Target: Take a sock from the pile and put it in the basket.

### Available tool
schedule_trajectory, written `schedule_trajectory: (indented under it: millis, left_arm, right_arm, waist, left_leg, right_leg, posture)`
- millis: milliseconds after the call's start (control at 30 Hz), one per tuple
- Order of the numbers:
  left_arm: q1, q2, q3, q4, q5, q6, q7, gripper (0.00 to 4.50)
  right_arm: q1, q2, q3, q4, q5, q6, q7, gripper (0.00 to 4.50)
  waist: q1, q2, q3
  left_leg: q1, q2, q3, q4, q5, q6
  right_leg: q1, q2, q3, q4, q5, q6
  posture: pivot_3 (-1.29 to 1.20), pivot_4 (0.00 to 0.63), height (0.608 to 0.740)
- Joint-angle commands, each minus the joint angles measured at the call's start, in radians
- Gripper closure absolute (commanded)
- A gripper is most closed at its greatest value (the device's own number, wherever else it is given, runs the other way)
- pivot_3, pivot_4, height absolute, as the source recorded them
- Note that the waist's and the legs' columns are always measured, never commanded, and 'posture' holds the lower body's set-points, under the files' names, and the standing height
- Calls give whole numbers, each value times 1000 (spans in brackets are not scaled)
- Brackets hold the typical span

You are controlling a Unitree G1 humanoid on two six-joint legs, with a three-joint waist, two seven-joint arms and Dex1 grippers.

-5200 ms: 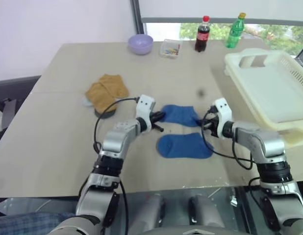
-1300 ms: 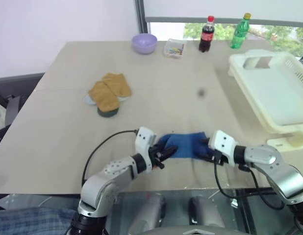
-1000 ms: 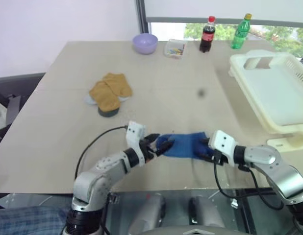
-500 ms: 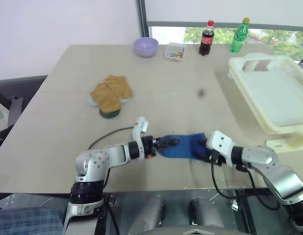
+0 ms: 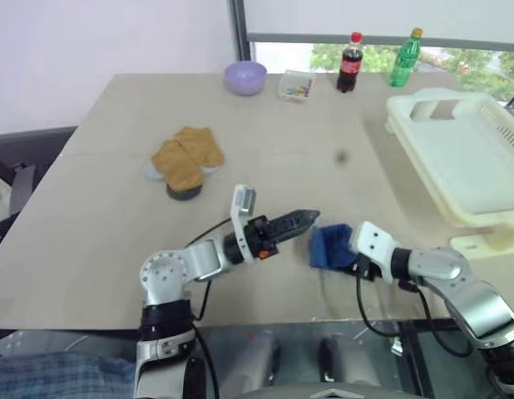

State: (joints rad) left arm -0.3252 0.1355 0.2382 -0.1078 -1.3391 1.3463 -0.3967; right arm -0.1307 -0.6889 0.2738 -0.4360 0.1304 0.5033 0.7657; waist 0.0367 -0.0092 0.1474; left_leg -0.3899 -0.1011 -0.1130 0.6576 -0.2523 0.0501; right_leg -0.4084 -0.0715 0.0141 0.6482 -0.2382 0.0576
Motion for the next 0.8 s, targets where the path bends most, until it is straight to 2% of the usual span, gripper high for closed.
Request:
schedule_trajectory:
  millis: [33,200,433,500,567,667,800]
  left_arm:
    - [8,-9,-31,-23,-12,-24,14,117]
    - [1,-15,-63,-11,16,-63,20,117]
    - [16,11,-35,-17,19,-122,39,117]
    - [15,21,-4,-19,-25,-133,50,117]
    - [24,69,41,-21,-55,-130,76,117]
    - [64,165,51,-32,-40,-100,84,117]
    - [102,246,50,-27,-23,-88,74,117]
  right_arm:
    - [-1,-4,-10,-30,0,26,3,2036]
    - [-14,-19,-31,-73,25,79,19,2036]
    - [-16,-24,-29,-97,23,115,12,2036]
    - [-18,-30,-43,-106,34,127,17,2036]
    - [-21,-33,-48,-92,28,124,14,2036]
    - [-18,-35,-28,-78,10,108,9,2036]
    - [-16,-25,-18,-76,9,108,5,2036]
  waist:
    - [0,0,0]
    - [1,0,0]
    - [1,0,0]
    - [2,0,0]
    - [0,0,0]
    - [-6,0,0]
    - [-2,0,0]
  left_leg:
    - [0,0,0,0,0,0]
    - [-3,0,0,0,0,0]
    - [-5,0,0,0,0,0]
    - [-5,0,0,0,0,0]
    - [-5,0,0,0,0,0]
    - [-5,0,0,-1,0,0]
    - [-5,0,0,-2,1,1]
  right_leg:
    - [0,0,0,0,0,0]
    - [-3,0,0,0,0,0]
    - [-4,0,0,0,0,0]
    - [-4,0,0,0,0,0]
    - [-4,0,0,0,0,0]
    - [-5,0,0,0,0,0]
    - [-5,0,0,0,0,0]
  posture:
    - [0,150,740]
    - [0,150,740]
    - [0,150,740]
    - [0,150,740]
    - [0,150,740]
    - [0,150,740]
    - [0,150,740]
